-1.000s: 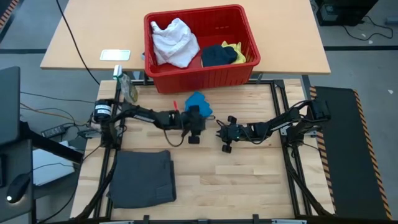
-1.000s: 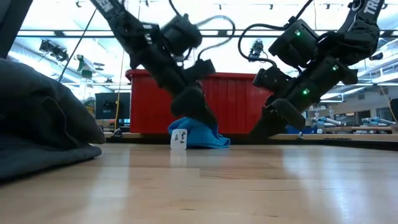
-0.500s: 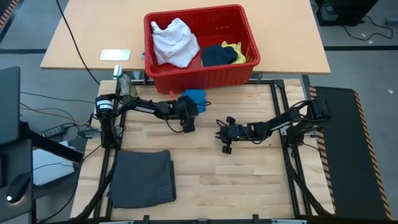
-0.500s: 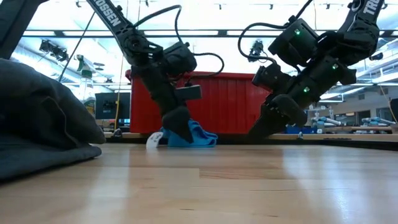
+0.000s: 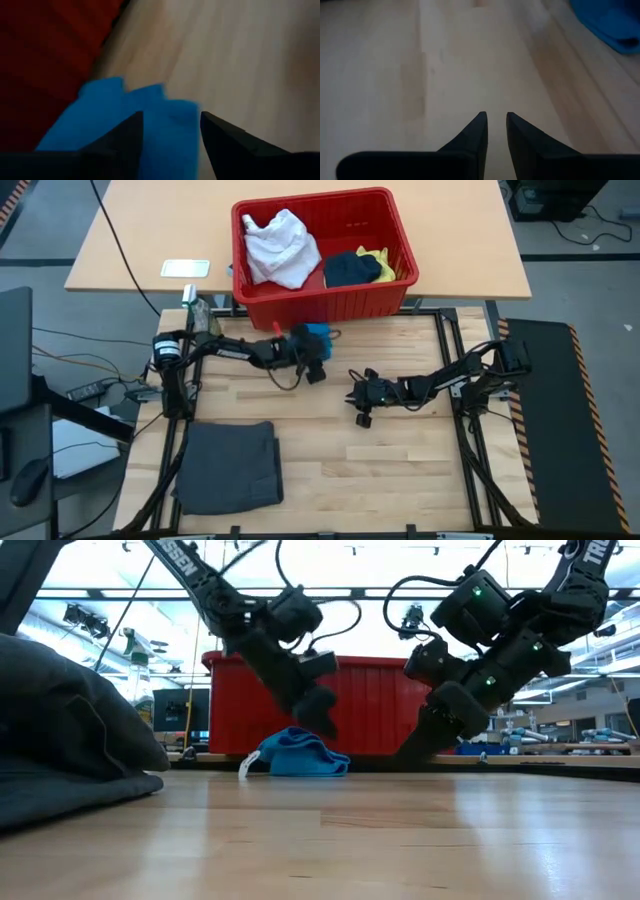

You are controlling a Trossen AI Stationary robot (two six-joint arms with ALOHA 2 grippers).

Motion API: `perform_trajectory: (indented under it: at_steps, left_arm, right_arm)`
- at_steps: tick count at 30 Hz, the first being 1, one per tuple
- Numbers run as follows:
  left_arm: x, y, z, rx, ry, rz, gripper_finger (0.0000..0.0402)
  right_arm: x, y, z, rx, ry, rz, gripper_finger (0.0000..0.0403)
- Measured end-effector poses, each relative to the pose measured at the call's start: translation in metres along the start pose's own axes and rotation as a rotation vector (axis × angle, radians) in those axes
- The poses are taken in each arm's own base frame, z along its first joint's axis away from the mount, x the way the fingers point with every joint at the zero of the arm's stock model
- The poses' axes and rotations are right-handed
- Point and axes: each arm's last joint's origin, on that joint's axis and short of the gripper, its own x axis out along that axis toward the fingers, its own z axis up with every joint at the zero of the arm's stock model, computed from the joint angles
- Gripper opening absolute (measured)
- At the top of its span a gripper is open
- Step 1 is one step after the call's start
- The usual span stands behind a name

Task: Fold laundry
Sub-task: Fold the light blue shorts

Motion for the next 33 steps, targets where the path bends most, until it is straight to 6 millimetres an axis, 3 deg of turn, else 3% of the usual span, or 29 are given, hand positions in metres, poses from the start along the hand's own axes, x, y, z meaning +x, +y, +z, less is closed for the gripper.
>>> perform_trajectory:
  at_steps: [6,11,15,20,24,28,31,33]
  left_arm:
    - [0.011,0.041,-0.016,-0.246,0.095,-0.018,0.0209]
    - [0.014,0.051,-0.031,-0.346,0.212,-0.079,0.0180]
    - [0.005,0.027,-0.025,-0.317,0.222,-0.134,0.0114]
    - [-0.032,-0.017,0.009,-0.187,0.104,-0.261,0.0013]
    - [-0.071,-0.041,0.043,-0.138,-0.028,-0.326,0.0010]
    - [-0.107,-0.059,0.066,-0.110,-0.085,-0.394,0.0005]
    - [-0.118,-0.064,0.072,-0.080,-0.093,-0.410,0.0004]
    - [-0.116,-0.061,0.071,-0.031,-0.090,-0.355,0.0004]
  right_arm:
    - [0.000,0.001,0.006,0.012,-0.057,0.028,0.0081]
    - [0.000,0.002,0.008,-0.025,-0.079,0.033,0.0084]
    - [-0.001,-0.001,0.013,-0.024,-0.139,-0.066,0.0083]
    - [-0.002,-0.002,0.018,-0.028,-0.197,-0.179,0.0082]
    - [-0.016,0.004,0.026,-0.043,-0.262,-0.324,0.0082]
    - [-0.055,0.020,0.044,-0.133,-0.386,-0.451,0.0082]
    - [-0.083,0.029,0.053,-0.174,-0.457,-0.475,0.0082]
    - [-0.094,0.029,0.056,-0.150,-0.490,-0.486,0.0082]
